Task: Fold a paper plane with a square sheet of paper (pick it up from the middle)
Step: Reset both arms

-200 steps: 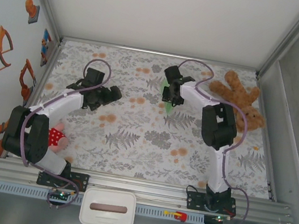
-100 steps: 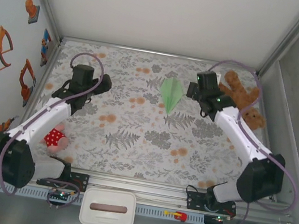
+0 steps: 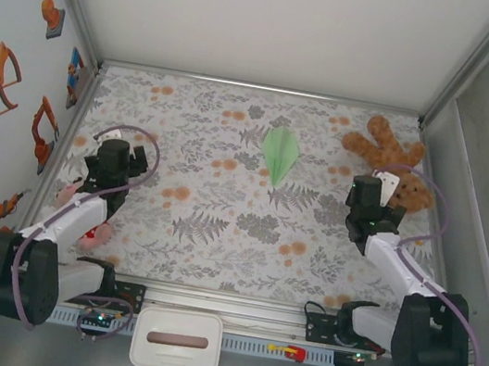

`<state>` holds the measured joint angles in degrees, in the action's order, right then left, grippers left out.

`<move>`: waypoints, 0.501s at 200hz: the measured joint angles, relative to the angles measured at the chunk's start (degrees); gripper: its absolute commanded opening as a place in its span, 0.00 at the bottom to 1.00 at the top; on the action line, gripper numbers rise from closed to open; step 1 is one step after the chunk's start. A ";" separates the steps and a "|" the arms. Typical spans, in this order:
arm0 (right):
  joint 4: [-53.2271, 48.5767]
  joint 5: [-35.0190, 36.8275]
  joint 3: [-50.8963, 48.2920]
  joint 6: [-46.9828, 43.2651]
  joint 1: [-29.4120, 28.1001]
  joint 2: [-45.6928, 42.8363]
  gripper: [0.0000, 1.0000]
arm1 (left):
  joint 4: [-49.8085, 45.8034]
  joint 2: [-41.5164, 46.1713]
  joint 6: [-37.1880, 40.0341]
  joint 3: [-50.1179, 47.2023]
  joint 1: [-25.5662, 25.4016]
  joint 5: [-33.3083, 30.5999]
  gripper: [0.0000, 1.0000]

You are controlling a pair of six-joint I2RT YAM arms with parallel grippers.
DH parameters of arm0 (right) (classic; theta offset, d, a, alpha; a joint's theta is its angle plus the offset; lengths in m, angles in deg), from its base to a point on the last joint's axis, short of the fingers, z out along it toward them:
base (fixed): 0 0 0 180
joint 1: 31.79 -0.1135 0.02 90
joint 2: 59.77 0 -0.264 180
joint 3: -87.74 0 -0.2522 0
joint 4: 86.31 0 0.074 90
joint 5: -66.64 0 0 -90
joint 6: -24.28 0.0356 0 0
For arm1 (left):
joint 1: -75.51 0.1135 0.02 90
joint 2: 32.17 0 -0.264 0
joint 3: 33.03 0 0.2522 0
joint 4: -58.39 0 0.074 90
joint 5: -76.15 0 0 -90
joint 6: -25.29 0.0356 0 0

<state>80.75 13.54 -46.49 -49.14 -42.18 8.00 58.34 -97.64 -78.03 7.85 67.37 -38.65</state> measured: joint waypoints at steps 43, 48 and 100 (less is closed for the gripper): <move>18.43 -1.49 -9.75 -7.41 1.27 0.59 0.95 | 15.10 -2.40 5.68 -7.93 3.13 5.53 0.96; 20.02 -1.97 -10.38 -8.07 1.31 1.01 0.95 | 16.44 -2.82 6.19 -8.85 3.54 6.56 0.96; 38.42 -9.90 -12.59 -13.88 2.69 10.78 0.94 | 28.59 -8.96 7.87 -10.75 9.05 19.02 0.96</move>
<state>119.17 3.64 -59.08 -63.02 -39.49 18.77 86.93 -106.60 -70.16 -2.91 76.42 -19.64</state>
